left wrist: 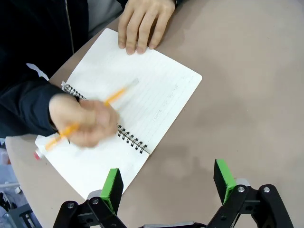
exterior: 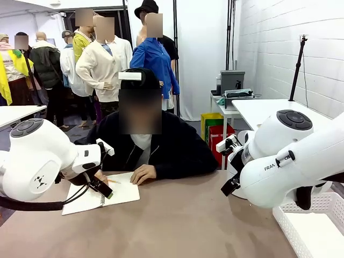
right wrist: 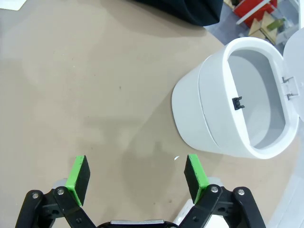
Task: Sort the paper based on its condition.
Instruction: If a person hands you a paper, place it in the Organizing basket , and if it's crumpled, put it in the Trash can.
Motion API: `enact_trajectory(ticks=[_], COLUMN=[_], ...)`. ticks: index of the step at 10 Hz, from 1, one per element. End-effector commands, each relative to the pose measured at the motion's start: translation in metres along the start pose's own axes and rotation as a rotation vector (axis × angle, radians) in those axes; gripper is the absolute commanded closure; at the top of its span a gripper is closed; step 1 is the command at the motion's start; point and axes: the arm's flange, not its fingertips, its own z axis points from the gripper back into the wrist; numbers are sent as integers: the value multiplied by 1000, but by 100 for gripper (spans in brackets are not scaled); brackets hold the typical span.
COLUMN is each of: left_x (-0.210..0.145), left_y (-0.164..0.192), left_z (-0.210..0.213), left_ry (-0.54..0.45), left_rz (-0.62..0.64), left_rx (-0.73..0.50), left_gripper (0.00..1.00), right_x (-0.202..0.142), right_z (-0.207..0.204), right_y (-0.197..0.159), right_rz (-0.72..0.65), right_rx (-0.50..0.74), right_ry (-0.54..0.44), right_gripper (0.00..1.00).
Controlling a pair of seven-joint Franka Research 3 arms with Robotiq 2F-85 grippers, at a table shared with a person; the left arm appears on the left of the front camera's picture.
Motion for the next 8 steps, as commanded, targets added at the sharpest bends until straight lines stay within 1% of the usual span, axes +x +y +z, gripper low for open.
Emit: enact_trajectory(ticks=[1, 7, 8], left_x=[0, 0, 5], left_y=[0, 0, 1], left_z=[0, 0, 2], left_ry=[0, 0, 8], left_rz=[1, 0, -23], left_rx=[0, 0, -20], left_gripper=[0, 0, 0], right_x=[0, 0, 12], right_z=[0, 0, -4], right_y=[0, 0, 5], right_rz=[-1, 0, -23], right_rx=[0, 0, 9], right_ry=[0, 0, -15], right_gripper=[0, 0, 0])
